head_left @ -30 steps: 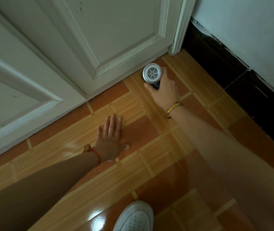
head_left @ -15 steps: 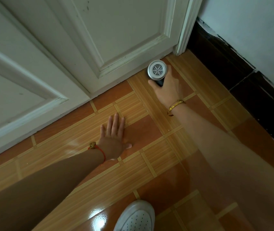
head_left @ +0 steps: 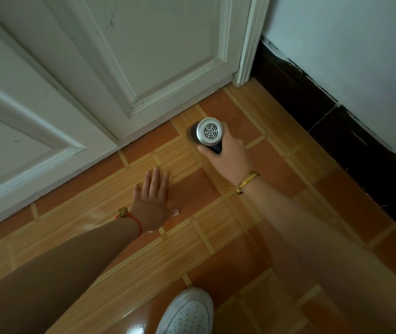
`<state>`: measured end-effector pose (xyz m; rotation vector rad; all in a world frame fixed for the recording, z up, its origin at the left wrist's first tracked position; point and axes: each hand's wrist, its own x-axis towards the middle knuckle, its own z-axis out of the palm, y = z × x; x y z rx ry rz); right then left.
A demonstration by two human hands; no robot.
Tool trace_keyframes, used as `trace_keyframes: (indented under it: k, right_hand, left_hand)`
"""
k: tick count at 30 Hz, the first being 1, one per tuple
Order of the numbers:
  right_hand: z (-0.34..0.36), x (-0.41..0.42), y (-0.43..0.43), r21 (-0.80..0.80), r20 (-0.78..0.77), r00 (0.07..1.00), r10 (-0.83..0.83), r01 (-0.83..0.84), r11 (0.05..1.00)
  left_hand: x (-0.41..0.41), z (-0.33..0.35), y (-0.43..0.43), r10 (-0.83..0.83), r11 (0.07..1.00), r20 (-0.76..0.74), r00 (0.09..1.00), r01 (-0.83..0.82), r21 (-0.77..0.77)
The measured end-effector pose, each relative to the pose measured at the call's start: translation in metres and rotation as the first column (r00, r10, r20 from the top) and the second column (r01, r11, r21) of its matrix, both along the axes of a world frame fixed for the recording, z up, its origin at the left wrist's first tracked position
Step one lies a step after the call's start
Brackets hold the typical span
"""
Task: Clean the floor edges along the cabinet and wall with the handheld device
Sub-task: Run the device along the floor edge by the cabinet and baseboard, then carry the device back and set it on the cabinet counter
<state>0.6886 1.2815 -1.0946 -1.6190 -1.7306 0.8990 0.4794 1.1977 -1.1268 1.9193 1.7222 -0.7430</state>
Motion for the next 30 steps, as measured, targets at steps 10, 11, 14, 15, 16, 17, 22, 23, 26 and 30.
trace_keyframes:
  k: [10,11,14,15,16,17,22,23,26,30]
  right_hand:
    - [0.018,0.045,-0.044,-0.1,-0.07,0.986,-0.15,0.143,0.985]
    - [0.018,0.044,-0.05,-0.118,-0.099,0.985,-0.143,0.131,0.984]
    - [0.018,0.04,-0.068,-0.171,-0.149,0.976,-0.156,0.13,0.977]
    - [0.019,0.04,-0.074,-0.192,-0.159,0.974,-0.16,0.128,0.973]
    - [0.019,0.039,-0.079,-0.208,-0.17,0.973,-0.156,0.119,0.971]
    - [0.018,0.039,-0.084,-0.223,-0.187,0.97,-0.154,0.111,0.968]
    - [0.014,0.041,-0.106,-0.29,-0.206,0.963,-0.172,0.108,0.951]
    - [0.016,0.043,-0.109,-0.31,-0.2,0.962,-0.186,0.118,0.944]
    - [0.023,0.053,-0.115,-0.449,-0.315,0.897,-0.309,0.146,0.881]
    - [0.032,0.074,-0.119,-0.635,-0.447,0.709,-0.545,0.177,0.752]
  left_hand:
    - [-0.002,0.004,-0.005,-0.03,0.989,0.033,0.999,0.025,0.146]
    - [-0.002,0.004,-0.005,-0.034,0.986,0.032,0.999,0.028,0.167]
    - [-0.001,0.003,-0.005,-0.025,0.964,0.066,0.997,0.006,0.266]
    - [0.001,0.003,-0.006,-0.011,0.953,0.088,0.996,-0.017,0.304]
    - [0.005,0.005,-0.007,0.014,0.938,0.117,0.993,-0.054,0.343]
    - [0.01,0.008,-0.009,0.049,0.918,0.166,0.985,-0.11,0.381]
    - [0.051,0.028,-0.023,0.361,0.798,0.583,0.728,-0.565,0.21]
    - [0.06,0.03,-0.023,0.457,0.752,0.632,0.626,-0.651,0.101]
    - [0.079,0.039,-0.02,0.725,0.546,0.63,0.279,-0.789,-0.28]
    - [0.094,0.053,-0.017,0.857,0.341,0.507,-0.09,-0.639,-0.689]
